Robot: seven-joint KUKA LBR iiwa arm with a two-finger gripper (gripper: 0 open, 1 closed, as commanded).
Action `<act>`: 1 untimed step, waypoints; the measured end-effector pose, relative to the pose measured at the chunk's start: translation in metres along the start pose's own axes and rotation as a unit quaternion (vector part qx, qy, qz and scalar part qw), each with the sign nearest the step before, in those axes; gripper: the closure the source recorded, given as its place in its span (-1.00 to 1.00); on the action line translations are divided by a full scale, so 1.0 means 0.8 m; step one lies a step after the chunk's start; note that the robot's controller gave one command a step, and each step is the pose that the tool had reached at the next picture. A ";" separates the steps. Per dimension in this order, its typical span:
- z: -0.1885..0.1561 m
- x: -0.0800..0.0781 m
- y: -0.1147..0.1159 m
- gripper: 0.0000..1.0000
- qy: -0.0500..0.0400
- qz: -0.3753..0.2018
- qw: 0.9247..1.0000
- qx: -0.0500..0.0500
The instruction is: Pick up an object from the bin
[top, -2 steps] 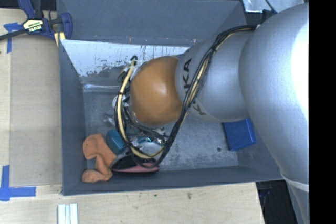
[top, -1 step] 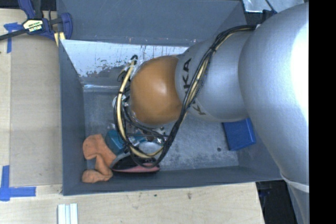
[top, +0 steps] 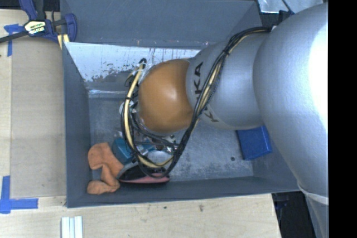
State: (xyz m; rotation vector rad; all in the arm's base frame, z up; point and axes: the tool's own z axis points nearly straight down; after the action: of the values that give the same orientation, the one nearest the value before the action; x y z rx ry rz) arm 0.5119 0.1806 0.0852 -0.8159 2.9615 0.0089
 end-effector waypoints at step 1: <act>-0.001 0.000 0.000 1.00 0.000 0.000 1.000 0.000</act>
Offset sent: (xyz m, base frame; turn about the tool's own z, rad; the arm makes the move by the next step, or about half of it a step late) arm 0.0483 -0.0362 0.0181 -0.2306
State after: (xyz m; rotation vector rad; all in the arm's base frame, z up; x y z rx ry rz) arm 0.5118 0.1806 0.0858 -0.8166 2.9613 0.0091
